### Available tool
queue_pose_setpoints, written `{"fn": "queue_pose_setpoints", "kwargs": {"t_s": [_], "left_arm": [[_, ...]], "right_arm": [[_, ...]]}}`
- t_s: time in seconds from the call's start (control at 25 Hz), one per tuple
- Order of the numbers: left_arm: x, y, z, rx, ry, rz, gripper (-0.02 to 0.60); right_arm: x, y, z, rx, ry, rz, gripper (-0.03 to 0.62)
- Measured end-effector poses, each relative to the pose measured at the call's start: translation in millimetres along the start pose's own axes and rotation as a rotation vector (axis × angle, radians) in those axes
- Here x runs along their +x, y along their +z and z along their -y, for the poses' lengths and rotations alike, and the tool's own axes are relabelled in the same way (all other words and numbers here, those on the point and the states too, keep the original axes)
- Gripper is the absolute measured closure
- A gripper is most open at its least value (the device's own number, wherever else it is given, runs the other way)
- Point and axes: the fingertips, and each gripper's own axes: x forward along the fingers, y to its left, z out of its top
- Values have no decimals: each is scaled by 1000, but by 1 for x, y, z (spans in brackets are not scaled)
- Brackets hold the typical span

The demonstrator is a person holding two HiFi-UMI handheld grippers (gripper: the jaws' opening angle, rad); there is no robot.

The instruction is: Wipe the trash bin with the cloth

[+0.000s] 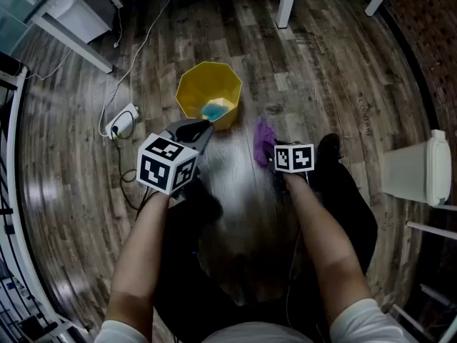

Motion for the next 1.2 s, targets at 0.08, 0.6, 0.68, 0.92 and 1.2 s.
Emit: {"fn": "queue_pose_setpoints", "kwargs": {"t_s": [0.08,0.6,0.68,0.92,1.2], "left_arm": [[-28,5,4,-17,30,48,554],[-163,0,72,-106,61,228,577],[-178,0,89,-125,38,257,577],[-206,-4,133,-134,-10,305,577],[-243,-13,171,-135,-45,337,577]], "right_arm": [[-17,-2,-9,-6,-14,15,505],[-144,-4,-80,8,15,195,505],[-163,-8,-94,14,35,227,505],[-206,-18,-128,-7,80,316,505],[-257,-23,-168,17,107,391,505]]}}
